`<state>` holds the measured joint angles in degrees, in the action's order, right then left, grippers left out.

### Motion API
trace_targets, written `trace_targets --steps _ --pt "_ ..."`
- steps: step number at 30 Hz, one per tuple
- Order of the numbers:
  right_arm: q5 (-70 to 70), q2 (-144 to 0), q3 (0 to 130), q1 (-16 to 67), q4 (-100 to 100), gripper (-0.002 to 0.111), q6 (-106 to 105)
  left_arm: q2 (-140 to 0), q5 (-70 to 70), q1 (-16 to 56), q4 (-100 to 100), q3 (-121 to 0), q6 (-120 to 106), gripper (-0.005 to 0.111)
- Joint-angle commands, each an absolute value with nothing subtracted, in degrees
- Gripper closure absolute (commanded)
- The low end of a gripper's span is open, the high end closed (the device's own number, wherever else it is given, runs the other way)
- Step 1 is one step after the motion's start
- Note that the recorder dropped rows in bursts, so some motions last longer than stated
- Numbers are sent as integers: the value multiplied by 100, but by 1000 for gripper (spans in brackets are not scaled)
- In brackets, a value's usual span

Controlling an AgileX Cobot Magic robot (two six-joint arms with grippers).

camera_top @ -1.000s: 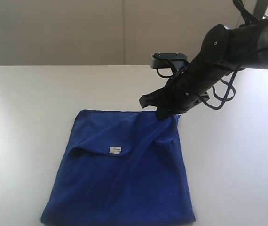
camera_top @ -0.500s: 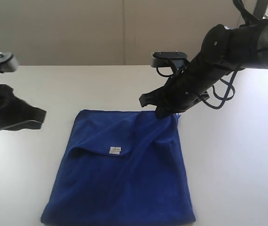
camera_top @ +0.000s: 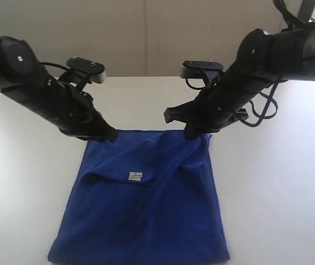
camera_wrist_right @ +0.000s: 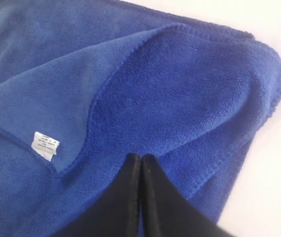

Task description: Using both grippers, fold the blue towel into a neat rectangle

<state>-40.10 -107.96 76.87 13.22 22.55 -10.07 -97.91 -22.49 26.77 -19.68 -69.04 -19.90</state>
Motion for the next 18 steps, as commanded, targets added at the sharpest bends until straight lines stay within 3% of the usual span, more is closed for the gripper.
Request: trace_targets --steps 1,13,15,18 --pt "-4112 -10742 7653 1295 1917 108 -593 -10177 -2594 3026 -1759 -7200 -1938 107" --pt "-4340 -10742 7653 1295 1445 108 42 -10768 -2629 3703 -730 -7710 -1350 107" --pt "-4328 -10742 7653 1295 1445 108 86 -10768 -2612 3748 -762 -7712 -1350 102" --pt "-4317 -10742 7653 1295 1445 108 86 -10794 -2540 3892 -847 -7712 -1361 84"
